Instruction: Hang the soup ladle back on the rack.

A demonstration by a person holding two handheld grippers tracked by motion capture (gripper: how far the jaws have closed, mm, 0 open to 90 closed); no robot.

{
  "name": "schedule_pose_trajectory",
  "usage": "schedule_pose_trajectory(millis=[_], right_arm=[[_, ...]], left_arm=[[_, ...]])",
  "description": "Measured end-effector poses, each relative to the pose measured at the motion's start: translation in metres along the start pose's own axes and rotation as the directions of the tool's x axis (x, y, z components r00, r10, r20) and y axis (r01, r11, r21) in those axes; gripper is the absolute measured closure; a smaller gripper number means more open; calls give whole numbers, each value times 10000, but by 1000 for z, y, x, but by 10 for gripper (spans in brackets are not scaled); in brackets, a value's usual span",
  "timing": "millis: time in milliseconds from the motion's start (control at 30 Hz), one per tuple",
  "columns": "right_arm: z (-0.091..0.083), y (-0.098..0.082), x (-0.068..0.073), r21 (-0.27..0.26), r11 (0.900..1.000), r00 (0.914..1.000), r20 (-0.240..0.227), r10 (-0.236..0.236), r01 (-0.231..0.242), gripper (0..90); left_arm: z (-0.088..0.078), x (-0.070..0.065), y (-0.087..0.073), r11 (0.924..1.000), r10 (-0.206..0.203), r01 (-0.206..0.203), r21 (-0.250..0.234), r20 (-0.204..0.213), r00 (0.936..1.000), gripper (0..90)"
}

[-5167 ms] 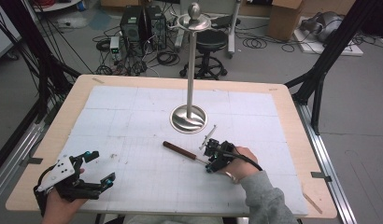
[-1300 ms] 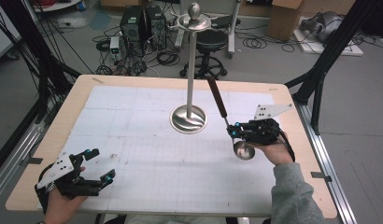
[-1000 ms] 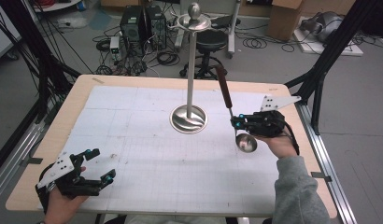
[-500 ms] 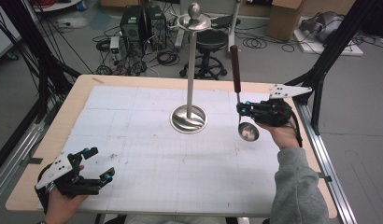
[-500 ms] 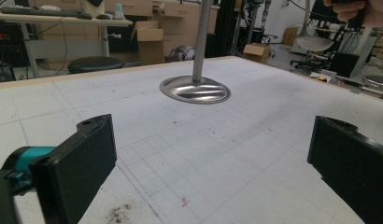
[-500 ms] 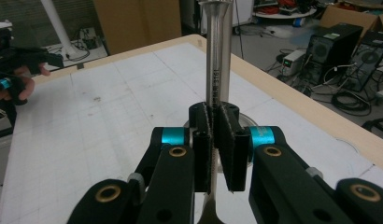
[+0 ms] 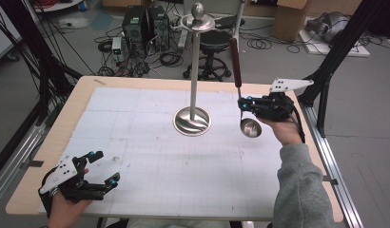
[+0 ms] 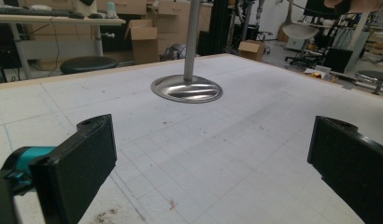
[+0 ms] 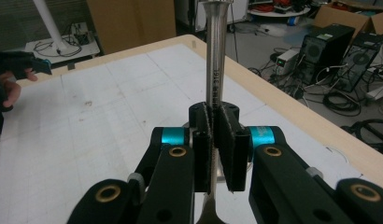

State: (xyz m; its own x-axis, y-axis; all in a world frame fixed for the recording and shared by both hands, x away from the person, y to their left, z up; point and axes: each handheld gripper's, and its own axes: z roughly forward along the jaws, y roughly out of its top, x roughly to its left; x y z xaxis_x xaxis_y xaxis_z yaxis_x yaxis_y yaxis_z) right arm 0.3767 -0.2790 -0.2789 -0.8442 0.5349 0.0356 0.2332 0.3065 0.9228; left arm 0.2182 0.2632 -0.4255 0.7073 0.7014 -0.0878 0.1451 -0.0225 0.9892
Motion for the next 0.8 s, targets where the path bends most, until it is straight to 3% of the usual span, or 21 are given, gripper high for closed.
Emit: schedule_pose_trajectory(millis=[400,800], right_arm=[[7,16,-7,194,9998,9990,442,43,-52,844],[11,26,-8,117,9999,9982,591,105,-112,843]], left_arm=[[0,0,-1,10000,-40,39,55,30,10000,17],[1,3,-3,9998,-27,27,218,-19,10000,17]])
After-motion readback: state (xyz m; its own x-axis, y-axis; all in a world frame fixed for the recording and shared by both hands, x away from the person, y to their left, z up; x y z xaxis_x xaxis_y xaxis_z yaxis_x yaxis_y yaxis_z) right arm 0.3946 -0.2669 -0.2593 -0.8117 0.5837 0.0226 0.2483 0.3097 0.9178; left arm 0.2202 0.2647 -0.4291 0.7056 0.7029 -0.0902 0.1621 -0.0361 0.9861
